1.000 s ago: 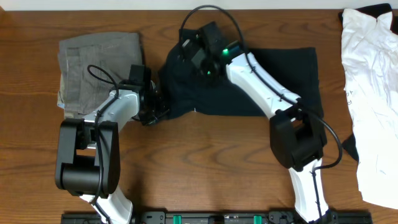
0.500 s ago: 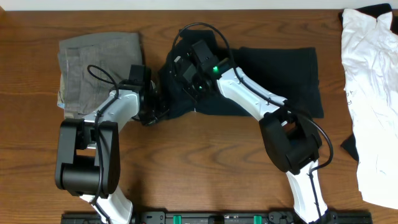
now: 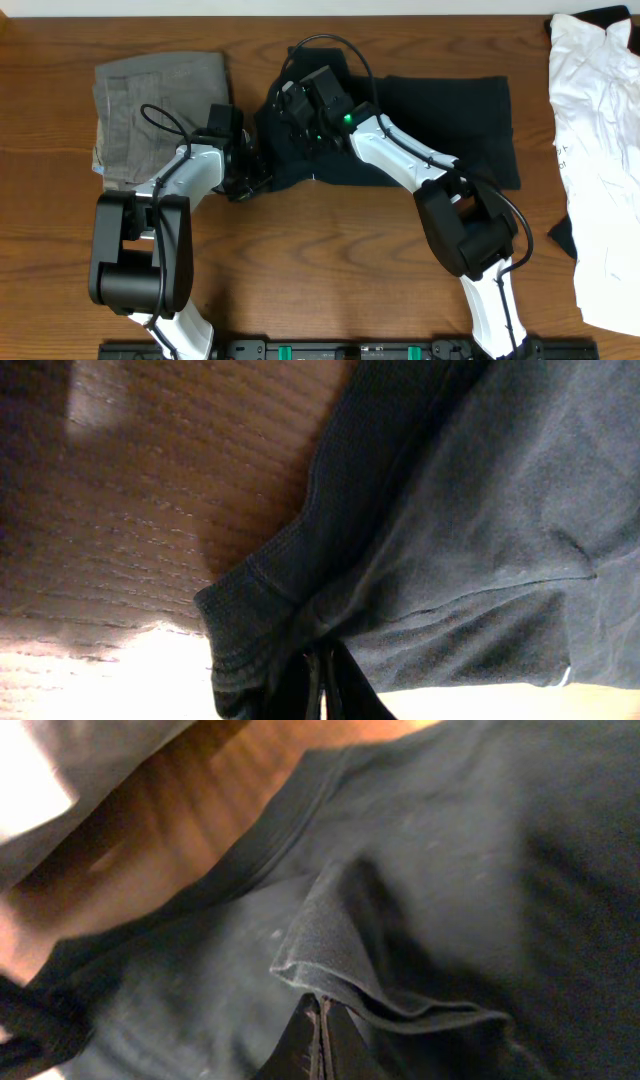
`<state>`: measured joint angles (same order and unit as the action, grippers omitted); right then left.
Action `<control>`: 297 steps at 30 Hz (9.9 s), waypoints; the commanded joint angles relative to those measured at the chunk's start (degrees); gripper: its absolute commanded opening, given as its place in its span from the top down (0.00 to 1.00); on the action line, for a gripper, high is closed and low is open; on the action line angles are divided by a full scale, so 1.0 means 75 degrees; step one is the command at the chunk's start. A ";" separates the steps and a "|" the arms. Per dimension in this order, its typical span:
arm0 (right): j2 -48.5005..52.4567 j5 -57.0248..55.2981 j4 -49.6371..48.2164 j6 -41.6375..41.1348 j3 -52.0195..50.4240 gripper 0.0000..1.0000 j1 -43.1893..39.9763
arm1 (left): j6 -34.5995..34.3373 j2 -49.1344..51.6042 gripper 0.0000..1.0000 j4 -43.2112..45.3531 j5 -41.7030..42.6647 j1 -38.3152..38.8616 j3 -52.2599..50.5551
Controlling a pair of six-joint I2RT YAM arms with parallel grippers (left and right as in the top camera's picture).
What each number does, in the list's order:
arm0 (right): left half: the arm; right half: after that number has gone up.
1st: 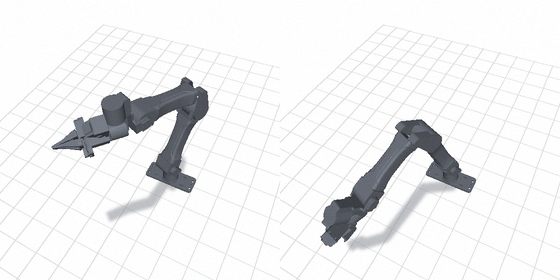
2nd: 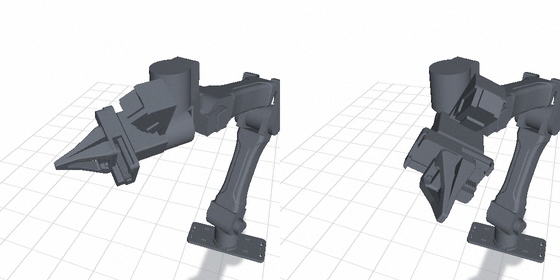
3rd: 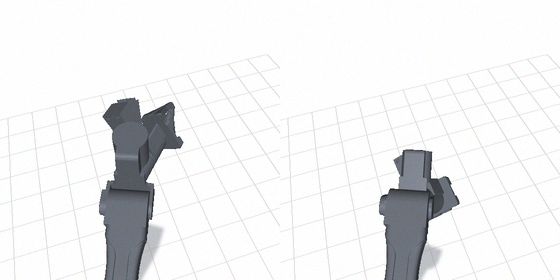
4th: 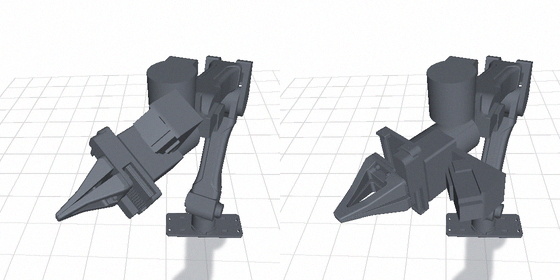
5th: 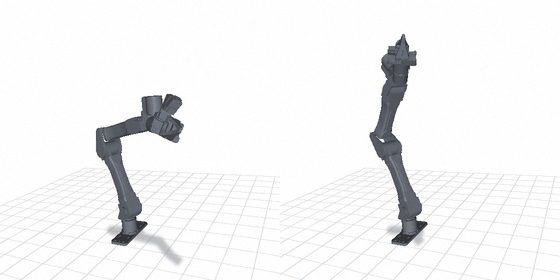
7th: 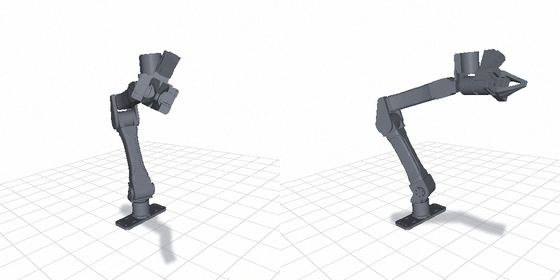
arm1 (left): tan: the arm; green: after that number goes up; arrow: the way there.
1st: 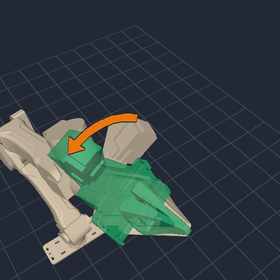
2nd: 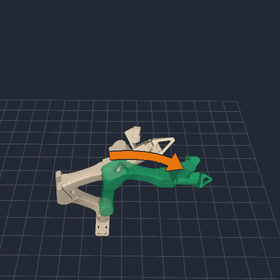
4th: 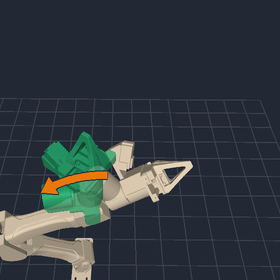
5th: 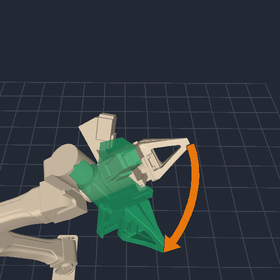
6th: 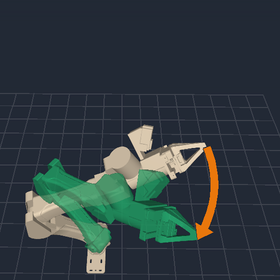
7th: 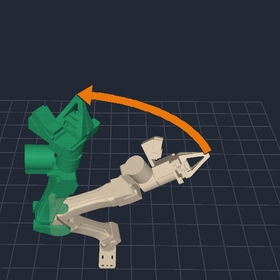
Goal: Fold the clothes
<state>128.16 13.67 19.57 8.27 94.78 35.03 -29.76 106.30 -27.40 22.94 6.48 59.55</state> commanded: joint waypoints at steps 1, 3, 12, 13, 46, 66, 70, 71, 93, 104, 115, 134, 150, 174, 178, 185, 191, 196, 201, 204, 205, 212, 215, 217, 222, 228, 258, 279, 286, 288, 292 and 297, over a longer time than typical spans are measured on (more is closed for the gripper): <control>0.0201 -0.0309 -0.0099 -0.0277 -0.0012 0.99 0.0026 | 0.0102 0.0102 0.94 -0.0073 -0.0612 -0.0038 -0.0114; 0.0315 -0.0315 -0.0248 -0.0280 -0.0012 0.99 0.0026 | 0.0102 0.0102 0.94 -0.0073 -0.0615 -0.0038 -0.0114; 0.0804 -0.1810 -0.1547 -0.0731 -0.0012 0.96 -0.0114 | 0.0102 0.0102 0.94 -0.0067 -0.0615 -0.0038 -0.0114; 0.0804 -0.1955 -0.1749 -0.0731 -0.0012 0.95 -0.0152 | 0.0102 0.0102 0.94 -0.0067 -0.0615 -0.0038 -0.0114; 0.0580 0.0933 0.1253 -0.1090 0.0991 0.69 -0.1241 | 0.0105 0.0102 0.93 -0.0073 -0.0615 -0.0038 -0.0114; 0.0906 0.0778 0.0950 -0.1096 0.0991 0.99 -0.1376 | 0.0108 0.0102 0.93 -0.0073 -0.0618 -0.0038 -0.0114; 0.0906 0.0775 0.0877 -0.1096 0.0991 0.99 -0.1580 | 0.0108 0.0102 0.94 -0.0076 -0.0618 -0.0038 -0.0114; 0.0906 0.0775 0.0877 -0.1096 0.0991 0.99 -0.1626 | 0.0108 0.0102 0.93 -0.0076 -0.0618 -0.0038 -0.0114; 0.0044 0.1556 0.2361 -0.1396 0.1466 0.76 -0.1958 | 0.0192 0.0102 0.93 -0.0073 -0.0615 -0.0038 -0.0114; -0.0070 0.2209 0.3110 -0.1527 0.1314 0.99 -0.1652 | 0.0192 0.0102 0.93 -0.0070 -0.0615 -0.0038 -0.0114; -0.0058 0.1107 0.2034 -0.1716 0.0128 0.99 -0.1274 | 0.0192 0.0102 0.93 -0.0073 -0.0615 -0.0038 -0.0114; -0.0058 -0.0740 0.1250 -0.2069 -0.0195 0.98 -0.1848 | 0.0221 0.0102 0.93 -0.0076 -0.0615 -0.0038 -0.0114; -0.2285 -0.0446 0.4447 -0.2063 0.0737 0.82 -0.3620 | 0.0466 -0.1218 0.91 -0.0504 -0.0527 0.0012 0.0647; -0.2999 -0.0414 0.6726 -0.1722 0.1655 0.44 -0.6286 | 0.2107 0.0230 0.89 -0.3485 -0.1955 0.1352 0.8279; -0.2981 -0.0420 0.6406 -0.1725 0.2331 0.46 -0.6274 | 0.2101 0.1486 0.89 -0.3115 -0.1955 0.1309 0.9314; -0.2716 -0.0417 0.4951 -0.1722 0.2445 0.47 -0.6251 | 0.2075 0.3284 0.89 -0.1486 -0.1955 0.1262 0.9477; -0.1757 -0.0414 0.4191 -0.1574 0.2445 0.52 -0.6158 | 0.2078 0.4473 0.89 -0.1416 -0.2425 0.1253 0.9477; -0.0493 -0.0417 0.3281 -0.1055 0.2445 0.55 -0.6018 | 0.2081 0.5115 0.89 -0.1268 -0.2640 0.1253 0.9474; 0.0283 -0.0420 0.2853 -0.0539 0.2445 0.52 -0.5989 | 0.2078 0.5630 0.89 -0.1250 -0.2789 0.1253 0.9468; 0.0449 -0.0466 0.2614 -0.0347 0.2445 0.48 -0.5998 | 0.2075 0.5846 0.89 -0.1309 -0.2783 0.1253 0.9463; 0.0478 -0.0519 0.2541 -0.0289 0.2445 0.48 -0.6003 | 0.2075 0.5872 0.89 -0.1361 -0.2783 0.1253 0.9460; 0.0571 -0.0772 0.2148 -0.0294 0.2439 0.47 -0.6012 | 0.2078 0.5875 0.90 -0.2276 -0.2783 0.1355 0.9457; 0.0673 -0.0839 0.2116 -0.0297 0.2433 0.46 -0.6012 | 0.2078 0.5875 0.92 -0.2704 -0.2783 0.1384 0.9457; 0.0758 -0.1093 0.2133 -0.0300 0.2433 0.45 -0.6012 | 0.2078 0.5875 0.93 -0.2929 -0.2780 0.1408 0.9457; 0.0994 -0.1396 0.2154 -0.0321 0.2375 0.45 -0.6027 | 0.2081 0.5863 0.93 -0.3212 -0.2780 0.1434 0.9457; 0.1341 -0.1399 0.2014 -0.0323 0.2372 0.45 -0.6018 | 0.2078 0.5738 0.93 -0.3144 -0.2780 0.1434 0.9457; 0.1746 -0.1399 0.1376 -0.0414 0.1469 0.50 -0.6018 | 0.2637 0.4925 0.60 -0.0618 -0.3736 0.1402 0.9454; 0.1807 -0.1399 0.1128 -0.0414 0.1256 0.50 -0.6018 | 0.2410 0.5875 0.59 -0.0297 -0.3861 0.0965 0.9433; 0.1807 -0.1399 0.1125 -0.0414 0.1256 0.50 -0.6018 | 0.1976 0.5931 0.59 -0.0312 -0.3867 0.0959 0.9311; 0.1807 -0.1396 0.1110 -0.0414 0.1256 0.50 -0.6018 | 0.1953 0.5933 0.59 -0.0300 -0.3867 0.0959 0.9209; 0.1807 -0.1396 0.1125 -0.0411 0.1256 0.50 -0.6018 | 0.1950 0.6030 0.59 -0.0297 -0.3870 0.0959 0.9160; 0.1807 -0.1396 0.1096 -0.0414 0.1253 0.50 -0.6018 | 0.1743 0.6202 0.59 -0.0236 -0.3867 0.0959 0.9154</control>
<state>138.69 4.14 26.72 5.04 106.87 -10.20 -15.03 150.52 -28.91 -5.17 13.76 128.95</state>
